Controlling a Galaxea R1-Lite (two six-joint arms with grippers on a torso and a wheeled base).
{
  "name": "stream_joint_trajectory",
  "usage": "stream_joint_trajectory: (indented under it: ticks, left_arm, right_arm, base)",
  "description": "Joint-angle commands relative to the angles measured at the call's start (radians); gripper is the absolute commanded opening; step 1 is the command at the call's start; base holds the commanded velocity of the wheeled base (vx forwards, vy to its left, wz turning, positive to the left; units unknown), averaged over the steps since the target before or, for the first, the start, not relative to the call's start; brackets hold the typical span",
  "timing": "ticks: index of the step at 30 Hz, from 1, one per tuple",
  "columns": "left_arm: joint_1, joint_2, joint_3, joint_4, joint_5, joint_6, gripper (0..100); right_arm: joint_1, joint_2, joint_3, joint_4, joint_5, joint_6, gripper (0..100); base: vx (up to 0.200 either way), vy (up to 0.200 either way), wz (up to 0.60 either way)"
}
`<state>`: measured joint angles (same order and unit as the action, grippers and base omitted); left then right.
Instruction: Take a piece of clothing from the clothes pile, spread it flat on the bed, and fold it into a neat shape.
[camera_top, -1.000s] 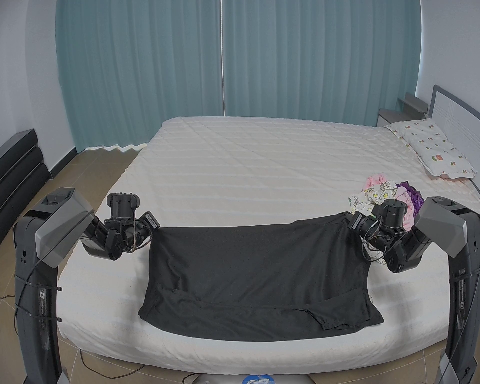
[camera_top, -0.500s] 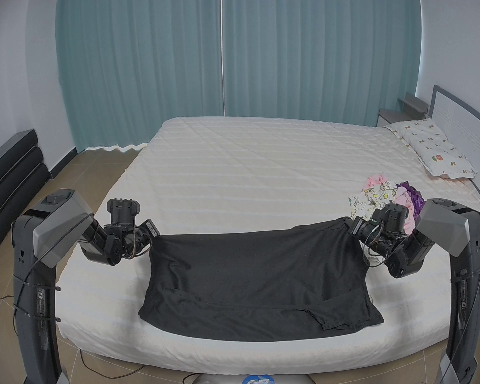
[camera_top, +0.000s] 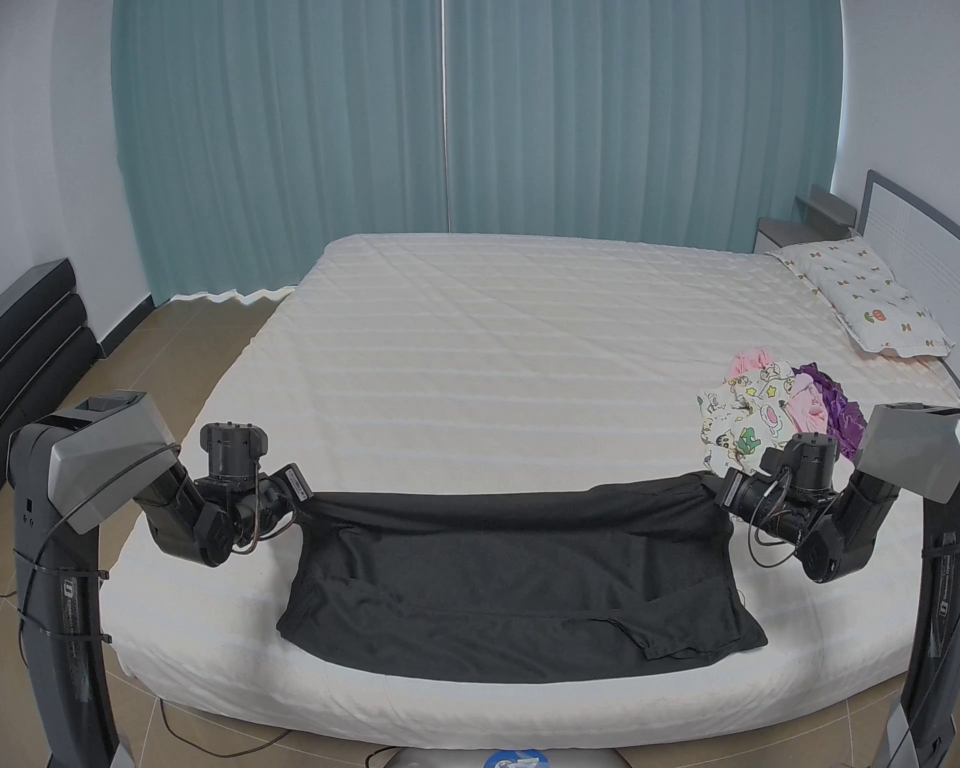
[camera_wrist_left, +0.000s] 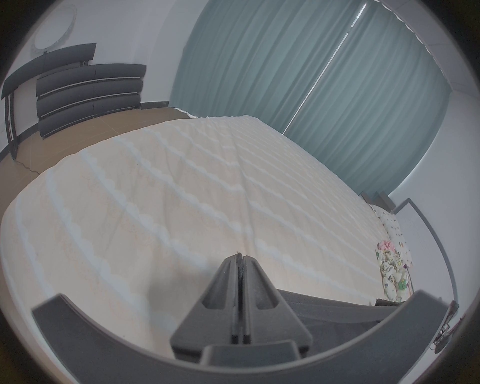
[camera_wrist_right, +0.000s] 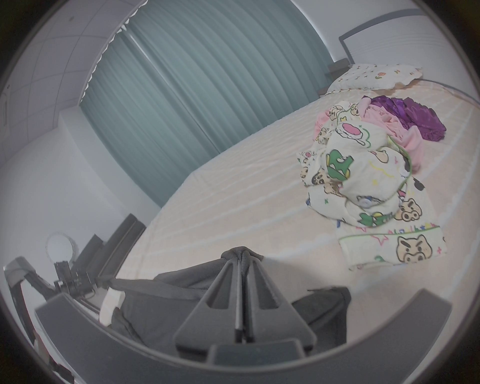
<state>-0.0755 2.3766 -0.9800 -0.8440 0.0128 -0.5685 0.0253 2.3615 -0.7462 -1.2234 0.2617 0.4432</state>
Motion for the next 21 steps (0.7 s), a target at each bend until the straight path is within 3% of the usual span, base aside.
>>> stream_joint_trajectory:
  ticks: [1,8,20,21]
  left_arm:
    - [0.000,-0.014,0.107,-0.053,-0.002,0.036,0]
    - [-0.010,-0.004,0.216,-0.113,-0.002,0.122,0]
    - [-0.036,0.035,0.320,-0.167,0.000,0.211,0]
    - [-0.038,0.041,0.325,-0.167,0.000,0.213,100]
  right_arm:
    - [-0.005,-0.024,0.107,-0.002,0.027,-0.054,0]
    - [-0.010,0.005,0.205,-0.001,0.034,-0.135,0]
    - [-0.004,0.048,0.243,0.013,0.031,-0.141,0]
    - [-0.004,0.050,0.245,0.015,0.031,-0.141,100]
  base:
    - [0.000,0.000,0.00]
    - [0.000,0.000,0.00]
    - [0.000,0.000,0.00]
    - [0.000,0.000,0.00]
